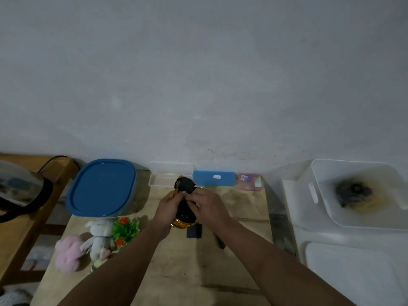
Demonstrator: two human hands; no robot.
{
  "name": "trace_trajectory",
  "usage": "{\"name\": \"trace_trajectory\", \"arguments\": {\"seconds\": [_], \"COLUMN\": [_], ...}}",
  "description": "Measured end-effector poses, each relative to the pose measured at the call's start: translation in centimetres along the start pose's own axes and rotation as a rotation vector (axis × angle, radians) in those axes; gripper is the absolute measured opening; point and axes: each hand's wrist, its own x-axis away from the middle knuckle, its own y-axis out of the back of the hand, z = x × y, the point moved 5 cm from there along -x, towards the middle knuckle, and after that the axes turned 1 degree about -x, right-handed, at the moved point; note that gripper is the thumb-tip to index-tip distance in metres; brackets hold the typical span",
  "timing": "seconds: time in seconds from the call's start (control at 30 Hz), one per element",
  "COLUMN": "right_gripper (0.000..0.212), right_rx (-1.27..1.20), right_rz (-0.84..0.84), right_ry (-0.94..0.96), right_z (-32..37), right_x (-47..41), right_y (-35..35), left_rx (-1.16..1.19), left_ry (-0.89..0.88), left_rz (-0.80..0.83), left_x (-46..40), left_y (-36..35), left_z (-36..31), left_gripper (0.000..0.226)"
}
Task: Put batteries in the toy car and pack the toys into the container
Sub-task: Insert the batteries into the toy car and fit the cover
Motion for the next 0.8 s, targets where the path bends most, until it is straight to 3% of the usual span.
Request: {"name": "trace_trajectory", "arguments": {"seconds": [0.07, 0.2, 0.3, 0.5, 0.7, 0.8], "right_gripper": [0.017, 0.021, 0.027, 0.040, 0.041, 0.037], "right_rx": [-0.058, -0.119, 0.046, 0.068, 0.263, 0.321], "right_rz": [0.022, -0.155, 0.083, 0.519, 0.598, 0.601], "right_ry": [-0.052, -0.440, -0.557, -0.527, -0.371, -0.379], "right_z": [-0.9, -7.2, -10.6, -10.9, -10.7, -11.5], "right_x": [0.3, 1.1, 1.1, -2.5, -3.7, -3.8], "right_y": [0.3, 2.0, 0.9, -4.9, -9.6, -9.9], "left_rx": [-0.017, 0.035, 0.099, 0.072, 0.108, 0.143], "left_ry": [0.003, 0.005, 0.014, 0.014, 0.038, 0.047], "left_rz": [-0.009, -0.060, -0.107, -0.138, -0.145, -0.126], "left_x": [-0.4, -1.4, -2.1, -3.5, -4.2, -4.5], "left_y": [0.2, 1.3, 2.5, 3.9, 5.0, 5.4], "left_z": [-0.1, -0.6, -0.6, 0.6, 1.2, 1.1], "left_gripper": [0.022, 0.023, 0.024, 0.022, 0.019, 0.019]}}
